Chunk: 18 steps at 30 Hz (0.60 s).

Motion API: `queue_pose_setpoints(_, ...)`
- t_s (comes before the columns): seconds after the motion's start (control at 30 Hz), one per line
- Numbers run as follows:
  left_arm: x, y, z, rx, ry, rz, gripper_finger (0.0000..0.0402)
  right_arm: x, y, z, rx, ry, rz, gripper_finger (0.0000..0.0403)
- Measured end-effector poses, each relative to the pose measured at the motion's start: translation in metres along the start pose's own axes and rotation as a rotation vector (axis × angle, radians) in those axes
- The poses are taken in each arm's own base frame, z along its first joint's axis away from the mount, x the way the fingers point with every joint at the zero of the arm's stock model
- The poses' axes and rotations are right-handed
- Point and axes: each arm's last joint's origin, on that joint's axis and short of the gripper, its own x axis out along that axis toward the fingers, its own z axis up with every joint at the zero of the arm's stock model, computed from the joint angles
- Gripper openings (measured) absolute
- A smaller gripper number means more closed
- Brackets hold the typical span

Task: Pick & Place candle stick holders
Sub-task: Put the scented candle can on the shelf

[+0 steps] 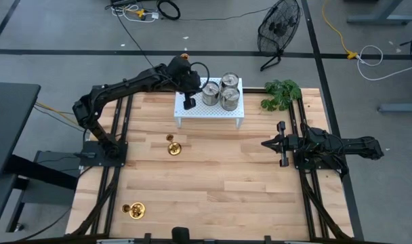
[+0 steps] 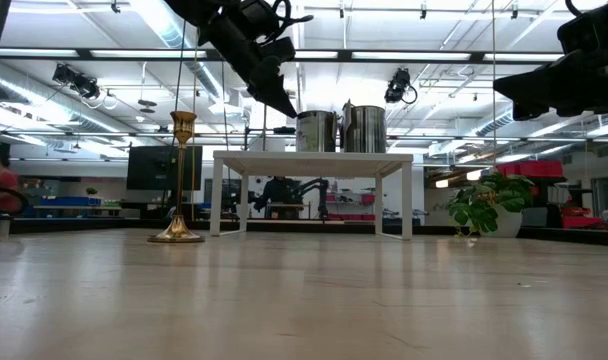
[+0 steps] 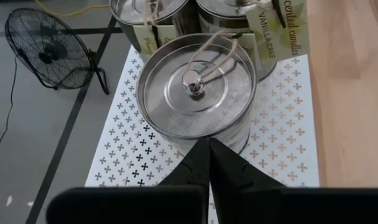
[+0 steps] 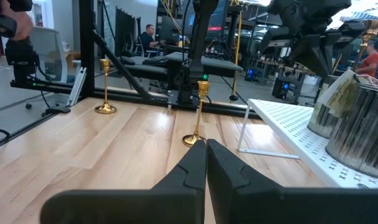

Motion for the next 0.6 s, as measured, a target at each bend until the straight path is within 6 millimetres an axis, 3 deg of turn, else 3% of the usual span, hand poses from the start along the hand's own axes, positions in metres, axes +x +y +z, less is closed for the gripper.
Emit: queue_pose_setpoints(0.6, 0.0001, -0.0021, -0.0024, -0.067, 0.028, -0.012, 0.0010, 0.0000, 0.0000, 0.0000, 0.000, 0.000, 0.000, 0.0017)
